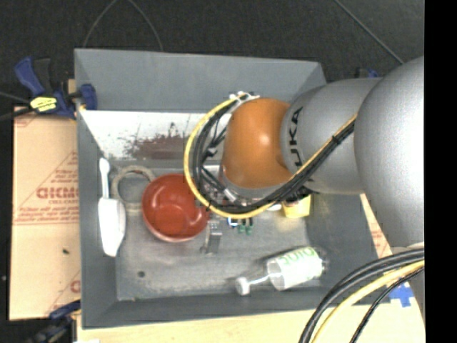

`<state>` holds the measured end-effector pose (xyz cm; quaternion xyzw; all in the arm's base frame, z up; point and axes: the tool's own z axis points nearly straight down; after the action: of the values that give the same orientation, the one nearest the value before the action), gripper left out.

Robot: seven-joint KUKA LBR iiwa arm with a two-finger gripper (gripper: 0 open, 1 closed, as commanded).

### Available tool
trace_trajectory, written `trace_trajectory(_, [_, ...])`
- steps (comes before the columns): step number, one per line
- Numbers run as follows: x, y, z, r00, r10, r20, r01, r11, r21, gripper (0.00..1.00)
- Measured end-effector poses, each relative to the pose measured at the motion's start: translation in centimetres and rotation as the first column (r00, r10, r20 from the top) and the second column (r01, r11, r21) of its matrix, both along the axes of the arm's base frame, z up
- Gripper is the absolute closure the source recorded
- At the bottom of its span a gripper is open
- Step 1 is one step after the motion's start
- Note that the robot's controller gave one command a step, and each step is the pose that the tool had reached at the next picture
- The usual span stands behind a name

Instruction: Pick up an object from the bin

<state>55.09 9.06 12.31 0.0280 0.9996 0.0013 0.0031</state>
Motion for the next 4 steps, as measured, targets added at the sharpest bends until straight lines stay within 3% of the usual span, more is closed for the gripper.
trace_trajectory(1, [4.2, 1.8, -2.6, 0.999, -0.045, 0.005, 0.045, 0.999, 0.004, 0.00])
trace_trajectory(2, [2.9, 1.5, -2.8, 0.999, -0.049, 0.006, 0.049, 0.999, 0.005, 1.00])
trace_trajectory(3, [2.9, 1.5, -2.8, 0.999, -0.049, 0.006, 0.049, 0.999, 0.005, 1.00])
trace_trajectory(4, [1.4, 1.5, -4.7, 0.997, 0.072, 0.017, -0.073, 0.997, 0.005, 1.00])
